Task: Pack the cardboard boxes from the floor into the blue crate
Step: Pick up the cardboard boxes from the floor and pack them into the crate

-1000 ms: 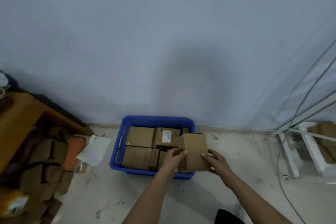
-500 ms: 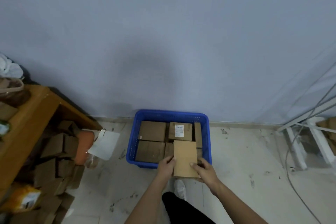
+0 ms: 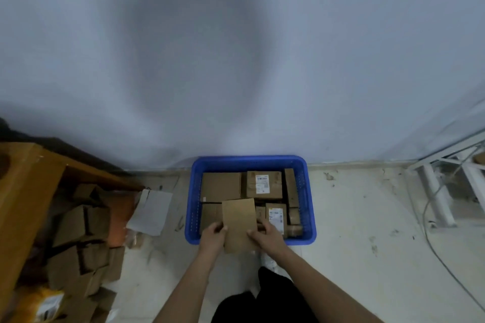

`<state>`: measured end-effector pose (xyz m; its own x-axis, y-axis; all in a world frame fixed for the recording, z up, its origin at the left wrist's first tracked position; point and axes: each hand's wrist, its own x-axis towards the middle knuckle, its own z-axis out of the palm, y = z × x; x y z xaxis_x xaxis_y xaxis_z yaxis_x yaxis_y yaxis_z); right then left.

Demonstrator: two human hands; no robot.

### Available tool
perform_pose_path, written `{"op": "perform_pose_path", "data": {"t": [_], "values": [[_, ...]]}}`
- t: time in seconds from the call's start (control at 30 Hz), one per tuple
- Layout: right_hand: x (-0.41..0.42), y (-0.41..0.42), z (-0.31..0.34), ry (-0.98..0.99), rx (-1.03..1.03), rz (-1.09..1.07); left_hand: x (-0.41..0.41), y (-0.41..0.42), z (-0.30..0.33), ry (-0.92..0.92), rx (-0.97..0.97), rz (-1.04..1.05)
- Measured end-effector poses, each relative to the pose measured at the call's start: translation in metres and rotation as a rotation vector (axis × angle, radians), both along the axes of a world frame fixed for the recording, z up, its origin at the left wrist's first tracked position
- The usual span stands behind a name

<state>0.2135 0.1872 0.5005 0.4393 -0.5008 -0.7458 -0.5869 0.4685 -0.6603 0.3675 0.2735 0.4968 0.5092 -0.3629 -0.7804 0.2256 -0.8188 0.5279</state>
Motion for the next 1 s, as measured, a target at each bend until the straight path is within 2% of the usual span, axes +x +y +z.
{"op": "perform_pose_path", "data": {"t": [0.27,0.6,0.8,1.0], "values": [[0.031,-0.003,-0.053,0.14,0.008,-0.031,0.024,-0.018,-0.064,0.105,0.088,-0.08],[0.073,0.007,-0.186,0.303,-0.026,-0.077,0.053,-0.026,-0.2,0.189,0.148,-0.146],[0.026,-0.035,-0.248,0.434,-0.045,-0.106,-0.002,-0.064,-0.257,0.263,0.085,-0.168],[-0.048,-0.087,-0.316,0.63,-0.127,-0.036,-0.073,-0.127,-0.308,0.404,0.039,-0.225]]}}
